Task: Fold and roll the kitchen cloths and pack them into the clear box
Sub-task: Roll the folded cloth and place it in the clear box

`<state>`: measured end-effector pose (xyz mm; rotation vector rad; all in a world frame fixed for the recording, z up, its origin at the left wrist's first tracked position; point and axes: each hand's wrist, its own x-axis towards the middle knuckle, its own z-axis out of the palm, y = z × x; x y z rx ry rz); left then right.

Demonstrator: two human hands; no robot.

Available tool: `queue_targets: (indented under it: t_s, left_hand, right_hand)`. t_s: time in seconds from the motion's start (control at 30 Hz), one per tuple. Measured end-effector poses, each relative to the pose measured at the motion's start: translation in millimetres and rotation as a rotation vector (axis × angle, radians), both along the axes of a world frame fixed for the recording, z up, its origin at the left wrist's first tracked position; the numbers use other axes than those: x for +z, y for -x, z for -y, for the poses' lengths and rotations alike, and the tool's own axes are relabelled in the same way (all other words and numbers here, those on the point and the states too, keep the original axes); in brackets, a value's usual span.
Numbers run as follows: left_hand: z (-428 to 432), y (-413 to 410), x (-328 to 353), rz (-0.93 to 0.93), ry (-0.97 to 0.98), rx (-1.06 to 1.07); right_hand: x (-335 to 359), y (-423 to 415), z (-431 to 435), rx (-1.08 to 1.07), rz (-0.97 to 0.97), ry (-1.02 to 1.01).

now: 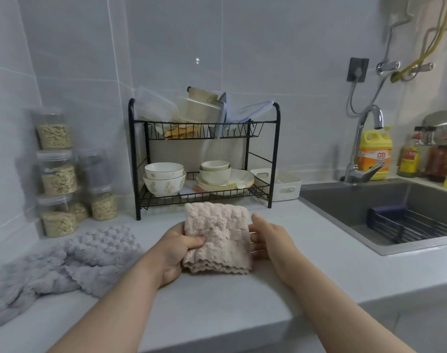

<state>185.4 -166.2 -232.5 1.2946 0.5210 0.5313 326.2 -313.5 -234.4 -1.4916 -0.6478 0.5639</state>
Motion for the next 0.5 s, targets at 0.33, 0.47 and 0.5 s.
queue_targets:
  t_s: [0.33,0.47,0.5]
  left_hand:
    - [-2.4,1.3,-5.0,0.094,0.017,-0.041]
    - [-5.1,2.8,-6.6,0.136,0.084,-0.063]
    - [-5.8,2.9,-7.0,0.135,0.086,-0.070]
  right_hand:
    - [-5.8,-3.0,9.7,0.020,0.156,-0.007]
    - [-5.1,-4.6,12.2,0.067,0.078,-0.008]
    - [-5.4,-5.0,12.5,0.074,0.077,-0.002]
